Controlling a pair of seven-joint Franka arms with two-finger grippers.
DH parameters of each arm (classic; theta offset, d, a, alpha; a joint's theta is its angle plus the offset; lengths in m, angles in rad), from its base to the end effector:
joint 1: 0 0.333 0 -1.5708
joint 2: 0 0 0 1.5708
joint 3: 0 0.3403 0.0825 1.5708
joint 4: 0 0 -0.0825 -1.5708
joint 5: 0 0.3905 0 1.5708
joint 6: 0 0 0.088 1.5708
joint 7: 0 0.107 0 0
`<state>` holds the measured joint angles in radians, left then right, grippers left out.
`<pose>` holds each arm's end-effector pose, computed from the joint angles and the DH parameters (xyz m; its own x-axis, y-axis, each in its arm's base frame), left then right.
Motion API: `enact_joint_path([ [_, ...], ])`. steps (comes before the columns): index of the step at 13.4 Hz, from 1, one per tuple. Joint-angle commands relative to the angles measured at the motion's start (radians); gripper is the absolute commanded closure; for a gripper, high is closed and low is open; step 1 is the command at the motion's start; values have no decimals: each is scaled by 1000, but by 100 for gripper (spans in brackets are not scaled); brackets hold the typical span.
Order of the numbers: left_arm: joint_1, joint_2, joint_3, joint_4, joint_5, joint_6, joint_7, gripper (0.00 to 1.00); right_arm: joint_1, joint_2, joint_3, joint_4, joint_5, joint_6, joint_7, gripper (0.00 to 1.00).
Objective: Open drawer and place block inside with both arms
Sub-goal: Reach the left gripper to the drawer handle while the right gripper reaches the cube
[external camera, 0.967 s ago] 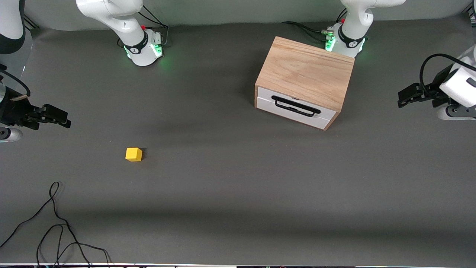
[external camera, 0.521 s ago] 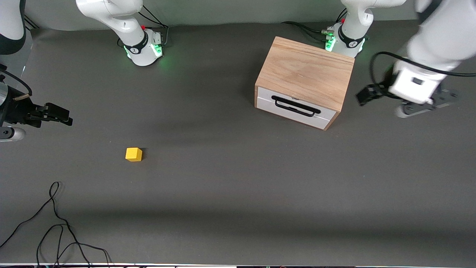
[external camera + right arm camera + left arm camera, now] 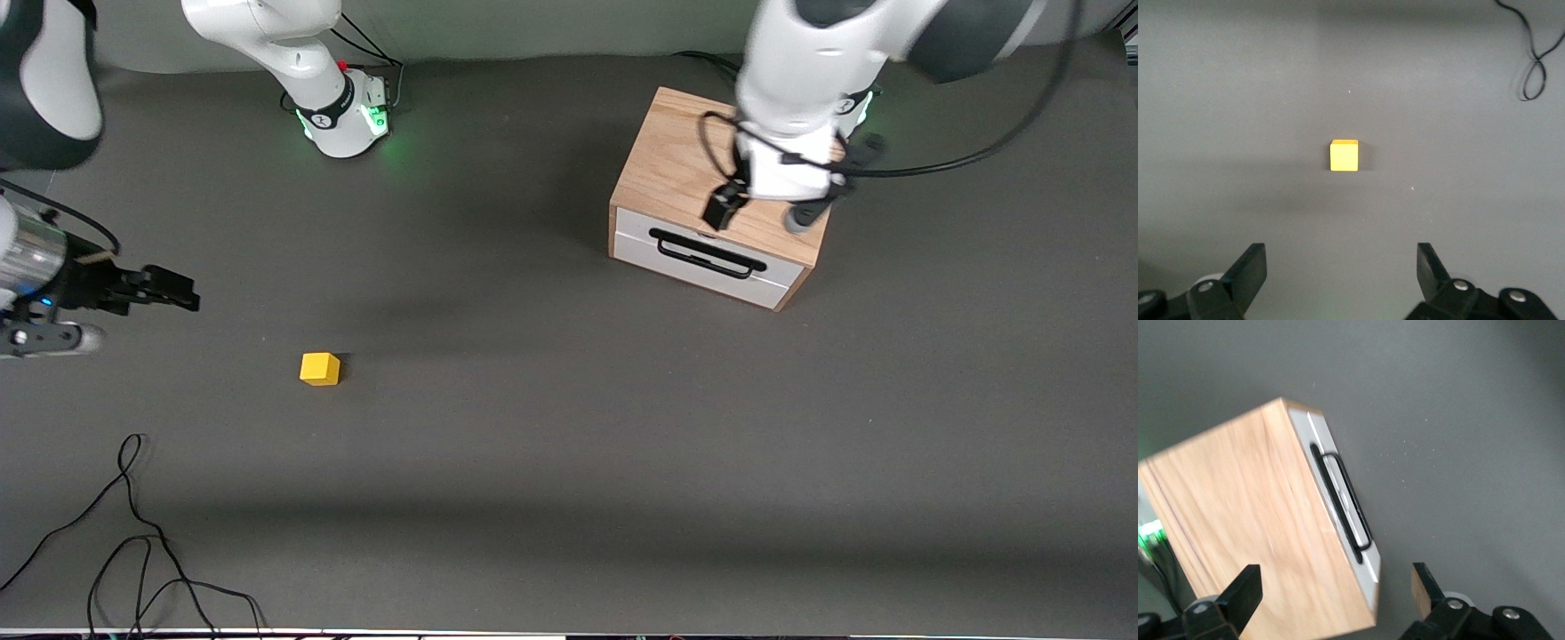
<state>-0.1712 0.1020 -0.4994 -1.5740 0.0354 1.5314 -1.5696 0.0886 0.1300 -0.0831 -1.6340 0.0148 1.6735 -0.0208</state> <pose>0.4672 -0.3478 0.5924 0.6232 0.7820 -0.0137 0.7741 -0.6192 -0.1317 0.6028 0.0075 0.5515 0.9957 0.0245 -0.0898 0.0241 -0.9997 -0.0056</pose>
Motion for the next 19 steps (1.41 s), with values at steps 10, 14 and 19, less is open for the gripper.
enact_joint_path([
  [10, -40, 163, 27, -129, 109, 202, -250, 0, 63, 63, -6, -504, -3, 610, 18, 0],
  [14, -30, 229, 41, -161, 112, 268, -250, 0, 59, 149, -9, -509, -3, 710, 12, 0],
  [19, -31, 277, 47, -178, 127, 296, -270, 0, 56, 215, -11, -560, -3, 836, 6, 0],
])
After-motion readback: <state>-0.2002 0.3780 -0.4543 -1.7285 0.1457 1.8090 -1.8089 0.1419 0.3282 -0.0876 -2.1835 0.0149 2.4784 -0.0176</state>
